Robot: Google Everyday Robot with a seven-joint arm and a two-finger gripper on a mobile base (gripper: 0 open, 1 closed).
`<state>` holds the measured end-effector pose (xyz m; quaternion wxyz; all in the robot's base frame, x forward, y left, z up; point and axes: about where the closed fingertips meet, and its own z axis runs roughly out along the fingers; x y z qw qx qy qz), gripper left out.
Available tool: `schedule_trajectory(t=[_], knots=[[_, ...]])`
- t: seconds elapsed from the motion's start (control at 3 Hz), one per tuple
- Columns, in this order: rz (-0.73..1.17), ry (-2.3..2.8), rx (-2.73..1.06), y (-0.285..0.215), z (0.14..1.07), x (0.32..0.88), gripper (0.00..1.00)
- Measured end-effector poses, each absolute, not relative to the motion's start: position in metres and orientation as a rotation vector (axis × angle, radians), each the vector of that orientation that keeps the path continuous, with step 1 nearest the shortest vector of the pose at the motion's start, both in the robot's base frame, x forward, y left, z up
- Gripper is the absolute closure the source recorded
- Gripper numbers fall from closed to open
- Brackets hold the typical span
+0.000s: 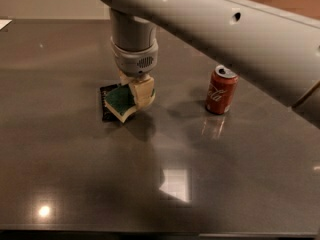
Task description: Move sponge near rxbar chocolate
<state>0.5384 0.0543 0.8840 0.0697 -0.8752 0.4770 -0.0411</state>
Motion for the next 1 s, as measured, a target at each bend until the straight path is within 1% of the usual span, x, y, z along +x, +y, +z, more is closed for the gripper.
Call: schedule_trajectory(t=[0.33,0.67,1.0], knots=[[-0.127,1.431,-2.628,0.0556,0.8843,0.5393,0.14],[-0.131,1.427,-2.622,0.057,0.8845,0.54,0.0],[-0.131,1.427,-2.622,0.057,0.8845,0.5401,0.0]])
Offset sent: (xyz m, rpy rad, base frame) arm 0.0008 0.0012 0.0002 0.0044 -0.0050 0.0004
